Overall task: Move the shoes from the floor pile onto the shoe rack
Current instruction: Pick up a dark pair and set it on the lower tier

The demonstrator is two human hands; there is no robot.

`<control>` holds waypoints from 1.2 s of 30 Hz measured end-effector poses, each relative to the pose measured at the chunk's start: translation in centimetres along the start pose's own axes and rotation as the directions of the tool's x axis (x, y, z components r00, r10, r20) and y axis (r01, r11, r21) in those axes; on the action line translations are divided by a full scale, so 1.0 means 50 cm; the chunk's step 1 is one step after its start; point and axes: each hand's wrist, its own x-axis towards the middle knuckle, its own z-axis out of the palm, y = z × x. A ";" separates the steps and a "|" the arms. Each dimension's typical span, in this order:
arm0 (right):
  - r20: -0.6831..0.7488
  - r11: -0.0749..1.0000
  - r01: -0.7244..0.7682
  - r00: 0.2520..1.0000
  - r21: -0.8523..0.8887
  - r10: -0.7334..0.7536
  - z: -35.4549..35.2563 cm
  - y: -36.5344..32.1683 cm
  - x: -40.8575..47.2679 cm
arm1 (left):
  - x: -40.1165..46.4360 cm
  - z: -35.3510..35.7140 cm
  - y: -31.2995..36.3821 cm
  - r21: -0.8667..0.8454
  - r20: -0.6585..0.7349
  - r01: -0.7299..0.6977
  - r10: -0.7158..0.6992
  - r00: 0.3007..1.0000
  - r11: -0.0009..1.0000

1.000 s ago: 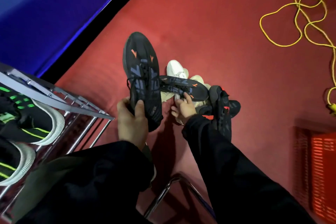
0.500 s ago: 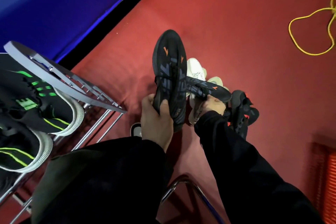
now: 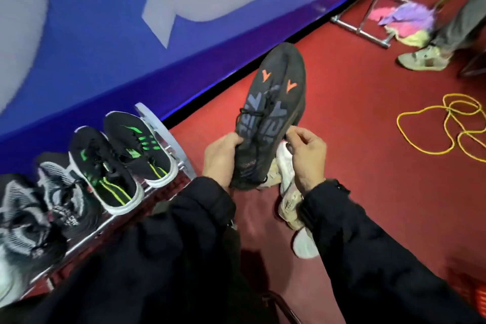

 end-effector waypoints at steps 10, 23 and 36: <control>0.493 0.940 -0.063 0.862 0.335 -0.118 0.248 -0.266 -0.239 | -0.159 -0.286 0.180 0.200 -0.080 -0.423 0.445 0.892 0.884; 0.847 0.967 -0.248 0.525 0.057 0.085 0.436 -0.192 -0.528 | -0.303 -0.577 0.049 -0.123 -0.523 -0.365 0.252 0.814 0.923; 0.880 0.810 0.343 0.165 -0.475 0.446 0.480 0.021 -0.625 | -0.550 -0.783 -0.217 0.091 -0.688 0.079 0.005 0.725 0.993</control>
